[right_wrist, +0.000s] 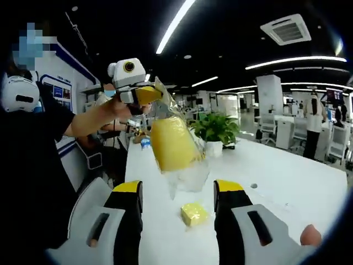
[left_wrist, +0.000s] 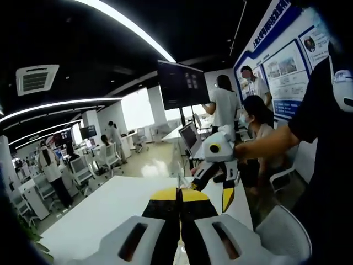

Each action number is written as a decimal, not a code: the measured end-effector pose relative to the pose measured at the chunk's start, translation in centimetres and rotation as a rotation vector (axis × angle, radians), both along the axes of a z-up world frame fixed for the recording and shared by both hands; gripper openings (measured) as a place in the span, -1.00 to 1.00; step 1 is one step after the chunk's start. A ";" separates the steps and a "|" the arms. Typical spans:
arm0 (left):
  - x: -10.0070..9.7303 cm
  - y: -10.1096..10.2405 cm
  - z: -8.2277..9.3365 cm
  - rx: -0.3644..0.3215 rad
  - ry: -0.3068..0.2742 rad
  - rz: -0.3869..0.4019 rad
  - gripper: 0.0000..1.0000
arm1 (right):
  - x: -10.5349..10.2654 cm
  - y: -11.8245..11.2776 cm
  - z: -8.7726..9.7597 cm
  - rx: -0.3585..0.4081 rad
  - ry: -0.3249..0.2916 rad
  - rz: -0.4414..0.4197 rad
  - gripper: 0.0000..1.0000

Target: Compare the silicone blocks by pressing each to a similar depth, holding the contact briefly, and releasing to observe deformation and rebound differences across the visible hardness samples.

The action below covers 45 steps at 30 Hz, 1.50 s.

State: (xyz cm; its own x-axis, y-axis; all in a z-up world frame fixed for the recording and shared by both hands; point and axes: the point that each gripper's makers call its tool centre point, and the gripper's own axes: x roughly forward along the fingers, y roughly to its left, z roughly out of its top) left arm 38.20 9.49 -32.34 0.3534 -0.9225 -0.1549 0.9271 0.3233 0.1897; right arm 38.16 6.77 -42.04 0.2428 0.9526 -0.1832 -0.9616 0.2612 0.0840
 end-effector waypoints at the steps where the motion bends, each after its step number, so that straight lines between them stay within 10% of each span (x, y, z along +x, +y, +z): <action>1: -0.1 -0.1 0.1 -0.005 0.003 -0.004 -1.00 | -0.1 0.6 0.7 0.028 -0.001 0.022 -0.06; 12: -1.1 -1.1 0.6 -0.052 0.015 -0.025 -1.00 | 0.0 3.2 3.3 0.204 0.063 0.120 -0.23; 25: -0.9 -1.0 -1.9 -0.049 0.065 -0.016 -1.00 | -0.4 4.4 -1.0 0.053 0.084 0.173 -0.33; 45: -0.3 0.2 -2.5 -0.116 0.102 0.007 -1.00 | -0.8 5.4 -0.9 0.119 0.088 0.165 -0.58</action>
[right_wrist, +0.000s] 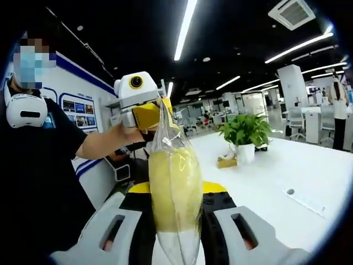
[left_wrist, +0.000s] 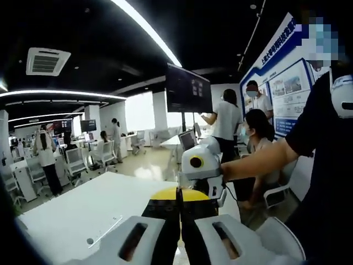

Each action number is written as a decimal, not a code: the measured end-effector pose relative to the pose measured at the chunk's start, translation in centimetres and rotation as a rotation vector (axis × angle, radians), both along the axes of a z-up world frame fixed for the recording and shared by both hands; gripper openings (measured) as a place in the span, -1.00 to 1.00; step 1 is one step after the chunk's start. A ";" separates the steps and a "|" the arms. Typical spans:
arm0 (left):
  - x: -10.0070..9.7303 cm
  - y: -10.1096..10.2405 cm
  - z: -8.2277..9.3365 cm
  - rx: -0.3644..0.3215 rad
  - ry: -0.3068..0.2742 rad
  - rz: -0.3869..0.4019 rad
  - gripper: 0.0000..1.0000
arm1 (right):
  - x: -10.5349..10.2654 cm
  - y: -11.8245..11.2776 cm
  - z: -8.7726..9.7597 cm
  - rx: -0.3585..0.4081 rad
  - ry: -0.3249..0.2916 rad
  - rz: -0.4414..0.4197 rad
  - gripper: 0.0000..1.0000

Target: Compare the silicone blocks by pressing each to a similar depth, holding the contact briefly, and releasing to observe deformation and rebound differences across the visible hardness samples.

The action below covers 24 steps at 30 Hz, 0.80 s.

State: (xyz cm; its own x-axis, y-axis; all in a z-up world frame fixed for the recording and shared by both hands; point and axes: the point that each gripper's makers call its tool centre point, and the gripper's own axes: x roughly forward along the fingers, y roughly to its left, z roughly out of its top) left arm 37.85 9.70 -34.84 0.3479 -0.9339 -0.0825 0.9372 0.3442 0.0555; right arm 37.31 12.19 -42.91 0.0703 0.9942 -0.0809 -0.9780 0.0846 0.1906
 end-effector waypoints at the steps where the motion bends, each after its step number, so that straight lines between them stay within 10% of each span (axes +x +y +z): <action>1: 0.0 0.1 0.0 0.002 0.002 0.000 -1.00 | 0.1 0.1 0.0 -0.004 -0.001 -0.008 -0.60; 24: -0.1 1.6 -3.9 0.074 0.016 0.004 -1.00 | -0.7 1.0 -4.2 -0.177 0.015 -0.049 -0.90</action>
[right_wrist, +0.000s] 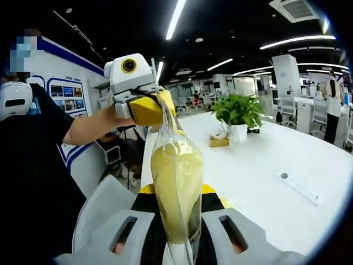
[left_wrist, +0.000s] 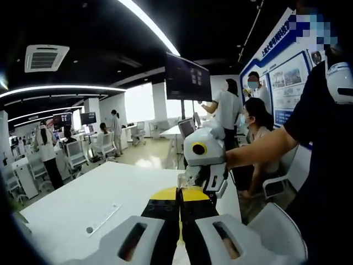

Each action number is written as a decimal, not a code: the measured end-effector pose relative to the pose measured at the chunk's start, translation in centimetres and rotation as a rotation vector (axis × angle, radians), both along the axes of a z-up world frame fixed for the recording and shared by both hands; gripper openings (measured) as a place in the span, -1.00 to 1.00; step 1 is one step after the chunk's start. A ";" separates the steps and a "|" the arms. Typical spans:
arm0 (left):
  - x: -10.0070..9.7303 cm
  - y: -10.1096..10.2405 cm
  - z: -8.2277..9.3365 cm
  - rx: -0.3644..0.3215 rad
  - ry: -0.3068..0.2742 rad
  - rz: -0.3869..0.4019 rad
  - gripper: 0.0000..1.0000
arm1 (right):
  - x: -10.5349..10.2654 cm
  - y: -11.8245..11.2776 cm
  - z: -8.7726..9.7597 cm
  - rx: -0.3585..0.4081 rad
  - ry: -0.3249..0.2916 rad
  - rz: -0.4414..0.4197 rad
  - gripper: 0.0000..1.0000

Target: Compare the silicone blocks by pressing each to a similar depth, holding the contact briefly, and releasing to observe deformation and rebound differences across the visible hardness samples.

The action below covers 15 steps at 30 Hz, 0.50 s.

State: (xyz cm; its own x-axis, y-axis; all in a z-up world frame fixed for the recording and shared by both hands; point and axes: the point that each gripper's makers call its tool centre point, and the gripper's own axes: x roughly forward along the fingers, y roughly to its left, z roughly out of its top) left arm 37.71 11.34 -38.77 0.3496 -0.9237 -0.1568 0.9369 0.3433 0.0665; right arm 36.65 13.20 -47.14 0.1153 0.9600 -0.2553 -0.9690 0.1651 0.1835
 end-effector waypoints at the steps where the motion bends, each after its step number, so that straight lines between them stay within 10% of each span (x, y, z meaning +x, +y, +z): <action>1: 0.0 0.0 0.0 0.003 0.000 -0.002 -1.00 | 0.0 0.0 0.0 0.002 -0.001 0.000 -0.90; 15: -0.6 -0.1 -0.2 -0.006 -0.044 -0.006 -1.00 | -0.1 -0.2 -0.2 0.002 -0.026 -0.018 -0.90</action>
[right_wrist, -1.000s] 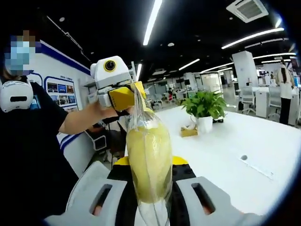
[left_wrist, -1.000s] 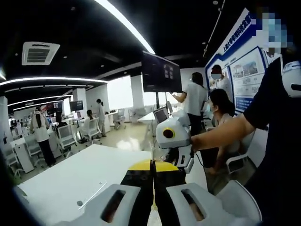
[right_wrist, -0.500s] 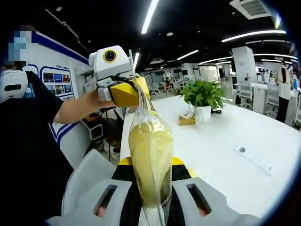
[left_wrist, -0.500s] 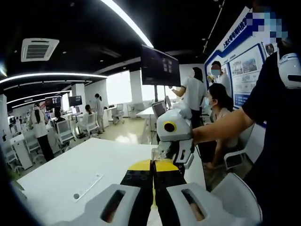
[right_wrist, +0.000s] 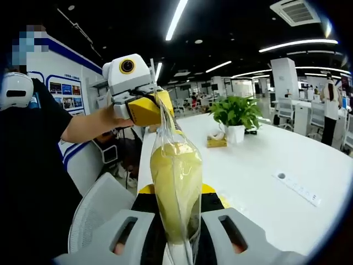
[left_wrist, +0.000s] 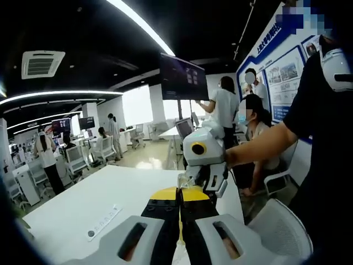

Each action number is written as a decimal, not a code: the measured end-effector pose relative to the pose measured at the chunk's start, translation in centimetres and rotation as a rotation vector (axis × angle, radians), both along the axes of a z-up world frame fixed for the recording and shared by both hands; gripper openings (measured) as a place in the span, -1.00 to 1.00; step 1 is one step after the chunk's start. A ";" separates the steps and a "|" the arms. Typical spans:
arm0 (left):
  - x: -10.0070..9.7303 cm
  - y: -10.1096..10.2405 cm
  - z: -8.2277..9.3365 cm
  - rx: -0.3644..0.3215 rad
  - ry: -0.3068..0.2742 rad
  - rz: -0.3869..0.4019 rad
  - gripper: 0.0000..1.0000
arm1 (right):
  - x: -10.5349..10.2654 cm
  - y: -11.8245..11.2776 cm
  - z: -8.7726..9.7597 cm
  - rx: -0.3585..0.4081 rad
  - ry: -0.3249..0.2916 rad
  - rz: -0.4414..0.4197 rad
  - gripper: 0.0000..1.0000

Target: Compare the silicone blocks by pressing each to a similar depth, holding the contact briefly, and releasing to observe deformation and rebound differences across the visible hardness samples.

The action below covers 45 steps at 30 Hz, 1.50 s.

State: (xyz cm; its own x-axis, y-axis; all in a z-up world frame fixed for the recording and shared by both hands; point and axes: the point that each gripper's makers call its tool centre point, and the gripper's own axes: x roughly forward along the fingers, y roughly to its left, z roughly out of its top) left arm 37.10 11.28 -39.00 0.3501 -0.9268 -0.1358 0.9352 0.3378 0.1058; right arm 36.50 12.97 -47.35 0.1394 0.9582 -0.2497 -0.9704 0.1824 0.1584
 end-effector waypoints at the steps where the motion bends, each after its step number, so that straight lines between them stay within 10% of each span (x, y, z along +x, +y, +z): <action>1: 0.0 0.0 0.1 -0.002 -0.002 0.000 -1.00 | 0.0 0.2 0.1 0.002 0.002 -0.002 -0.90; 45: -0.9 -2.9 3.3 -0.045 -0.049 -0.025 -1.00 | 0.4 -2.0 3.2 0.116 -0.033 -0.055 -0.61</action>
